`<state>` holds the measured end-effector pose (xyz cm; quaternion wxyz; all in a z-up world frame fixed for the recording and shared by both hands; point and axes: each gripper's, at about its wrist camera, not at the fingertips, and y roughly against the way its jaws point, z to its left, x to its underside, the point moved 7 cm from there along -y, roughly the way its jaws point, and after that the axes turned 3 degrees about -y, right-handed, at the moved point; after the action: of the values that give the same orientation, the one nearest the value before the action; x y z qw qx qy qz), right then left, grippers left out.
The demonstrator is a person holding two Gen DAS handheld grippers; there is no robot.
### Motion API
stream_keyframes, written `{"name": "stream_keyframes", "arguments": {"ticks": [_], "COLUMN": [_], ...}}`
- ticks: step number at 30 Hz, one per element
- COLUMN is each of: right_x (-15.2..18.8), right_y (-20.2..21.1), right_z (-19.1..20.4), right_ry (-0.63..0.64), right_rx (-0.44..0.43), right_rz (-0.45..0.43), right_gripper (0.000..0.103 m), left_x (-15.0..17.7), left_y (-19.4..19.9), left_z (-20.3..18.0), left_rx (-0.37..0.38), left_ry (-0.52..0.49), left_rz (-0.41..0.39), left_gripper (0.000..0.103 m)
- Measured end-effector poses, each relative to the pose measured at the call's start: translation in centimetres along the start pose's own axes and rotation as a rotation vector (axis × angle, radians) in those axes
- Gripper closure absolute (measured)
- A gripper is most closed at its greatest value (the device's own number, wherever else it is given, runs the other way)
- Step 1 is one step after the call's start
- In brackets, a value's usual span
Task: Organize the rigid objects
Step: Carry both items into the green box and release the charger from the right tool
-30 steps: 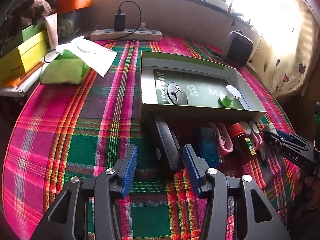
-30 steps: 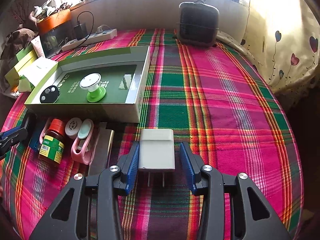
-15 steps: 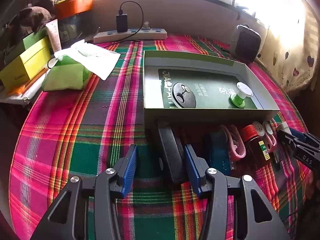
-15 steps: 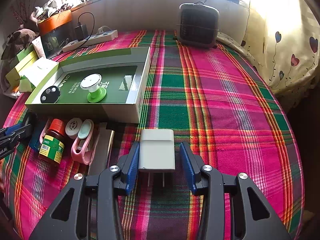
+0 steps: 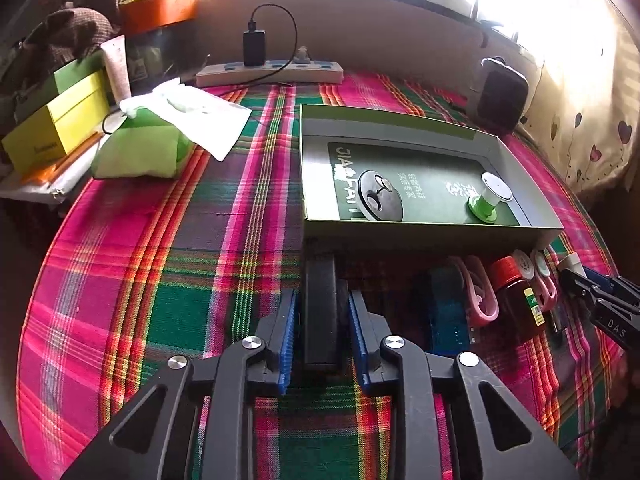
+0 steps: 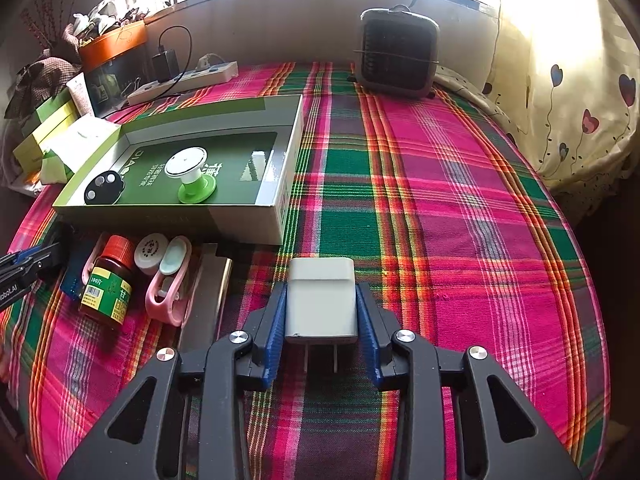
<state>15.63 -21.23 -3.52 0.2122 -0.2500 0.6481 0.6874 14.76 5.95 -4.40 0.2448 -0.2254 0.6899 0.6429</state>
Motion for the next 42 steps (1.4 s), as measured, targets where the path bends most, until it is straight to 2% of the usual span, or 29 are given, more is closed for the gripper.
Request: {"name": "stream_keyframes", "arguments": {"ticks": [27,35,42], "right_x": [0.1,-1.1,-3.3], "right_y": [1.1,2.5,3.2], "right_z": [0.0,0.1,1.1], "right_ry": [-0.031,-0.037,-0.018], "right_rx": [-0.036,-0.051,-0.071], "right_rz": [-0.018,-0.052,-0.085], "right_gripper": [0.069,0.069,0.069], "left_x": [-0.3,-1.6,-4.1], "left_y": [1.3,2.9,3.4], "left_z": [0.3,0.4,0.1], "left_rx": [0.035,0.066,0.088], "left_ry": [0.018,0.017,-0.007], "left_rz": [-0.03,-0.061,-0.088], "left_gripper": [0.08,0.081,0.08]}}
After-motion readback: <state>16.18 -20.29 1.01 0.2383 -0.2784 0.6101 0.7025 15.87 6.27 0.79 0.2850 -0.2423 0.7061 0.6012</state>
